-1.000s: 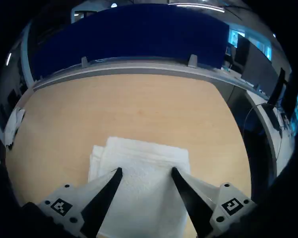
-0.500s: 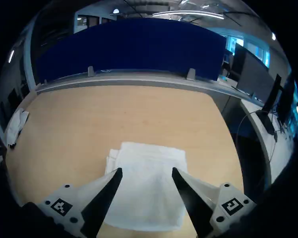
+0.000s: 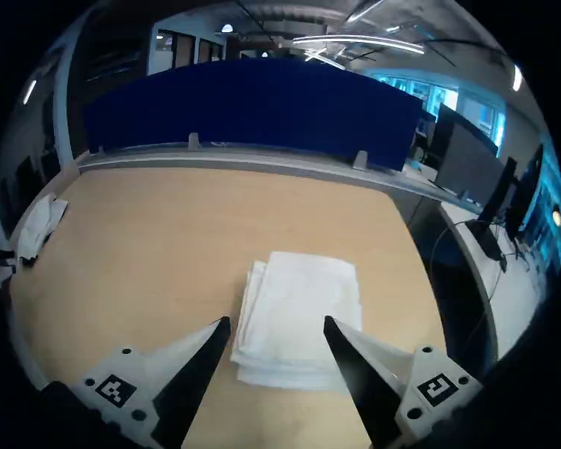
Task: Fold towel
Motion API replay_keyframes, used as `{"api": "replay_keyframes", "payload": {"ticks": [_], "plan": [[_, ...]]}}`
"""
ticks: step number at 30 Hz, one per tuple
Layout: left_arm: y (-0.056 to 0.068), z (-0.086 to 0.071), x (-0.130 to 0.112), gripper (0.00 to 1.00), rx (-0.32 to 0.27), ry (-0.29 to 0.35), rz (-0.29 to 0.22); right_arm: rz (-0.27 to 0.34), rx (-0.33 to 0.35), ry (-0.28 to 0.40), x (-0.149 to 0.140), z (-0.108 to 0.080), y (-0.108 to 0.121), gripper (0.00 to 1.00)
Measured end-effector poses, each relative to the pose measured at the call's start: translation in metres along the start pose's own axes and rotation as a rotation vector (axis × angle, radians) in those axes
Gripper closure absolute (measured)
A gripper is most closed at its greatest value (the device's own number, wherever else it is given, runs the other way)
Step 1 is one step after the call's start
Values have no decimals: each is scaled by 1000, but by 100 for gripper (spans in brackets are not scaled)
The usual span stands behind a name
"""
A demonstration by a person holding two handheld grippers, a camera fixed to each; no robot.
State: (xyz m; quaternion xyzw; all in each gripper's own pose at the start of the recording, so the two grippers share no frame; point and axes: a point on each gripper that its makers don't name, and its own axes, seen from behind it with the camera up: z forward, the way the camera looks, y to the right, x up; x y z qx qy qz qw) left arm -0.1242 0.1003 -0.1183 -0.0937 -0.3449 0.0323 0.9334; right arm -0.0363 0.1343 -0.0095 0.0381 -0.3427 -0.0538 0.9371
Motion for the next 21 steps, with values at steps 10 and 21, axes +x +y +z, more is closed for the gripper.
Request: {"api": "replay_keyframes", "payload": {"ticks": [10, 21], "plan": [[-9, 10, 15, 5, -2, 61, -1, 4, -14, 66, -3, -39, -34, 3], [-21, 11, 35, 5, 13, 127, 0, 84, -2, 254, 27, -73, -64, 3]]}}
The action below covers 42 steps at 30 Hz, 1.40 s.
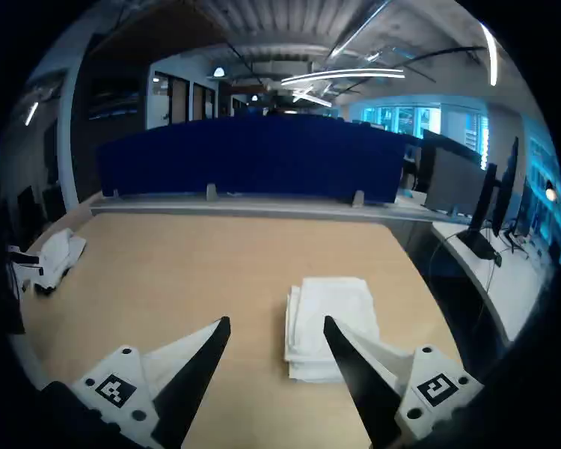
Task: Fold towel
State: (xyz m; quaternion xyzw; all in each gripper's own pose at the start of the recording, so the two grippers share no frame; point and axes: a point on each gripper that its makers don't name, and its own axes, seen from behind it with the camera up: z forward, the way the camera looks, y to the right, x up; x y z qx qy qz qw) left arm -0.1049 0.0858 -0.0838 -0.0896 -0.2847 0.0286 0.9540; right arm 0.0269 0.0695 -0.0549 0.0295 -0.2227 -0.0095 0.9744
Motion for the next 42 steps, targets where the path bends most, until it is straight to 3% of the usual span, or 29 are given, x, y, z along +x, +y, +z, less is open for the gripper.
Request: {"api": "replay_keyframes", "payload": {"ticks": [5, 8, 13, 20, 26, 42], "plan": [[-4, 1, 7, 5, 5, 22, -14, 42, -27, 176, 38, -23, -4, 2], [-5, 2, 12, 5, 9, 45, -27, 61, -38, 217, 44, -29, -5, 2], [-12, 1, 32, 5, 30, 128, -43, 62, -42, 226, 50, -30, -11, 2], [-19, -15, 87, 5, 45, 347, -68, 33, -56, 267, 66, -31, -26, 2], [-28, -25, 117, 5, 80, 465, -93, 15, -78, 290, 74, -27, -36, 2], [-38, -24, 126, 5, 105, 525, -89, -12, -49, 309, 95, -17, -57, 2]]}}
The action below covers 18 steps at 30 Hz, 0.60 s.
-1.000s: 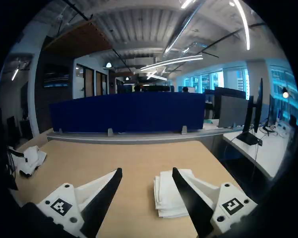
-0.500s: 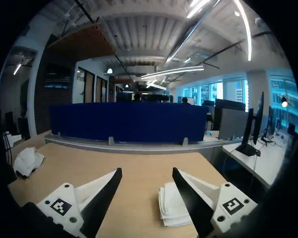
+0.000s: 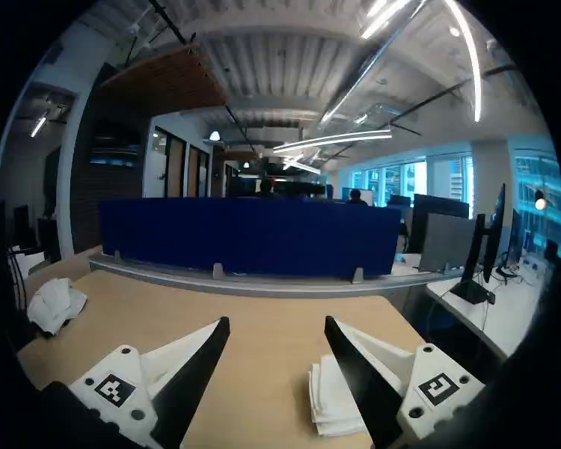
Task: Fold towel
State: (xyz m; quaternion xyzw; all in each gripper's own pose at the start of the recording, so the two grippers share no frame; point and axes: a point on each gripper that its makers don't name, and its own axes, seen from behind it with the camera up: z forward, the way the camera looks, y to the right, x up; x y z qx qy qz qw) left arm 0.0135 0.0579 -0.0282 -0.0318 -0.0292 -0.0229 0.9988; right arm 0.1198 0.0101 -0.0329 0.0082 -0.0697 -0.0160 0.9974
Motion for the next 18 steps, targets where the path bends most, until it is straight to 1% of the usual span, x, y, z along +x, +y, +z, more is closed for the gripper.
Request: {"api": "replay_keyframes", "payload": {"ticks": [3, 8, 14, 18], "plan": [[-2, 1, 1, 5, 0, 5, -4, 7, 12, 6, 3, 2, -7, 2], [-3, 3, 0, 5, 1, 16, 4, 17, 26, 9, 5, 7, -18, 2], [-8, 6, -8, 5, 7, 13, 16, 25, 56, 2, 6, 10, -32, 2], [-10, 7, -16, 5, 15, 17, 26, 18, 74, -8, 3, 13, -43, 1]]}}
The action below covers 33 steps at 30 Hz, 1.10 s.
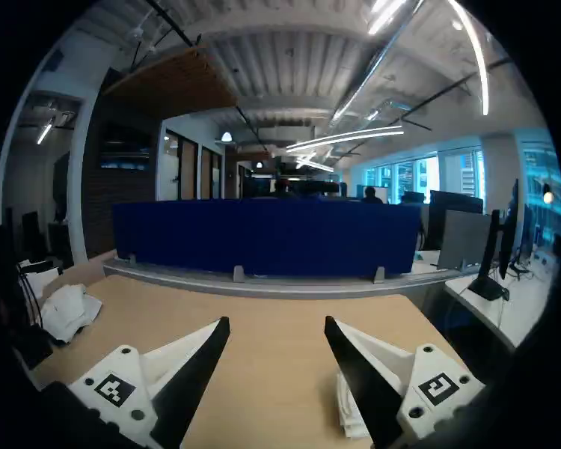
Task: Fold towel
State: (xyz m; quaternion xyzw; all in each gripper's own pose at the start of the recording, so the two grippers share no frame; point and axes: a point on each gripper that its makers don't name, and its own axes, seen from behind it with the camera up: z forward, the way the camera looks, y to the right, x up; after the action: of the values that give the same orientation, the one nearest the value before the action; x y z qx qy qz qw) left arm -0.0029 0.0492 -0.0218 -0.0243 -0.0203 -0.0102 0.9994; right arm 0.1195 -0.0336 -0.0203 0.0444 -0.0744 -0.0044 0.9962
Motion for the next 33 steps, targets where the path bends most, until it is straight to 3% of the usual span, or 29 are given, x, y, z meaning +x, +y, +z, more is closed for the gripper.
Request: {"api": "replay_keyframes", "payload": {"ticks": [8, 17, 26, 33], "plan": [[3, 5, -20, 5, 7, 8, 16, -20, 16, 2, -1, 4, -12, 1], [0, 12, -62, 5, 29, 15, 47, -34, -3, 2, -15, 8, -4, 2], [-27, 16, -100, 5, 65, 41, 42, -43, -26, 12, -29, 22, -2, 2], [-40, 22, -131, 5, 71, 44, 59, -44, -33, 21, -44, 34, -7, 2]]}}
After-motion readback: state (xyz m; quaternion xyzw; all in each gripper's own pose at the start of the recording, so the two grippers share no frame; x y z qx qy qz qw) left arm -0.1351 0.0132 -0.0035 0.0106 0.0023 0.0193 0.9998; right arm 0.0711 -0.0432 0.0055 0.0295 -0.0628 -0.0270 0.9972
